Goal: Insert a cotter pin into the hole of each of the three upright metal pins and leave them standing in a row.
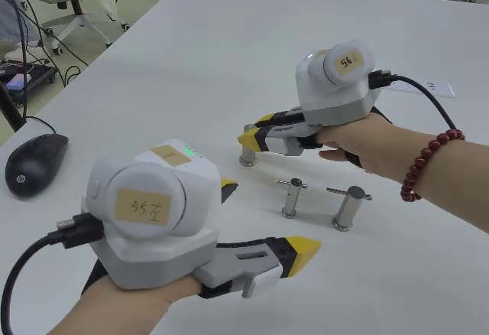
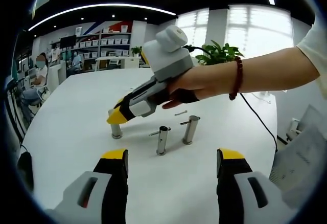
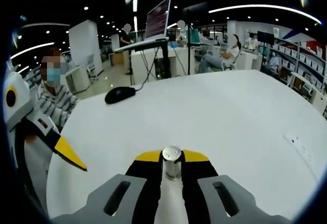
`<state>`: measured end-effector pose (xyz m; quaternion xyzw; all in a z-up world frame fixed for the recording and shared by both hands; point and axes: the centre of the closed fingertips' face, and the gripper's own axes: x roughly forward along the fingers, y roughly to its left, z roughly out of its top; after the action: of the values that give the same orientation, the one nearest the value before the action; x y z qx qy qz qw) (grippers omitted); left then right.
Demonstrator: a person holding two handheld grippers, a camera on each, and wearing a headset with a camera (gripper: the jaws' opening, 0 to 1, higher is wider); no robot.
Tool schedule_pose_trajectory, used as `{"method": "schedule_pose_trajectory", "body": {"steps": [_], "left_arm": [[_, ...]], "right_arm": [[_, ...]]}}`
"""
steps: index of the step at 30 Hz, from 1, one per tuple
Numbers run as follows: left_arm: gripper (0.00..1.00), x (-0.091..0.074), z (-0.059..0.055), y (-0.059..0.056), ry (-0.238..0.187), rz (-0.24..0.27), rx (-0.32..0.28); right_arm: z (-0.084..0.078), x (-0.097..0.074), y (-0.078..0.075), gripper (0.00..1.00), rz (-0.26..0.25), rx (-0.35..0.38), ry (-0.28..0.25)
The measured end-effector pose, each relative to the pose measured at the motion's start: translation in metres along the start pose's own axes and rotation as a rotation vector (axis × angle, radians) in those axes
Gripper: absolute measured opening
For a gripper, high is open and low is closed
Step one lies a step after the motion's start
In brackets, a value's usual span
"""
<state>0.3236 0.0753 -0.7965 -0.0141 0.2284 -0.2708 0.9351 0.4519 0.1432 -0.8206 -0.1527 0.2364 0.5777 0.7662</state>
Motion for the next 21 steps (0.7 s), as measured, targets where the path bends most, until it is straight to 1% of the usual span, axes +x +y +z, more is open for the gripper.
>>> {"method": "schedule_pose_trajectory", "body": {"steps": [6, 10, 13, 16, 19, 21], "left_arm": [[0.71, 0.000, 0.000, -0.001, -0.004, -0.003, 0.003], [0.71, 0.000, 0.000, 0.001, -0.004, -0.001, 0.002], [0.71, 0.000, 0.000, 0.001, -0.003, 0.000, 0.006], [0.71, 0.001, -0.001, 0.000, 0.000, -0.001, 0.007], [0.71, 0.001, -0.001, 0.000, 0.000, 0.000, 0.012], [0.71, 0.001, 0.000, 0.000, -0.004, 0.001, 0.015]], "right_arm": [[-0.001, -0.001, -0.002, 0.13, -0.011, -0.004, 0.015], [-0.002, -0.003, -0.003, 0.13, -0.012, 0.002, 0.016], [-0.004, -0.006, -0.004, 0.13, -0.018, -0.013, 0.028], [-0.006, -0.009, -0.005, 0.13, -0.019, -0.012, 0.031], [-0.009, -0.015, -0.006, 0.13, -0.023, -0.010, 0.034], [-0.014, -0.025, -0.005, 0.13, -0.030, -0.006, 0.037]]}}
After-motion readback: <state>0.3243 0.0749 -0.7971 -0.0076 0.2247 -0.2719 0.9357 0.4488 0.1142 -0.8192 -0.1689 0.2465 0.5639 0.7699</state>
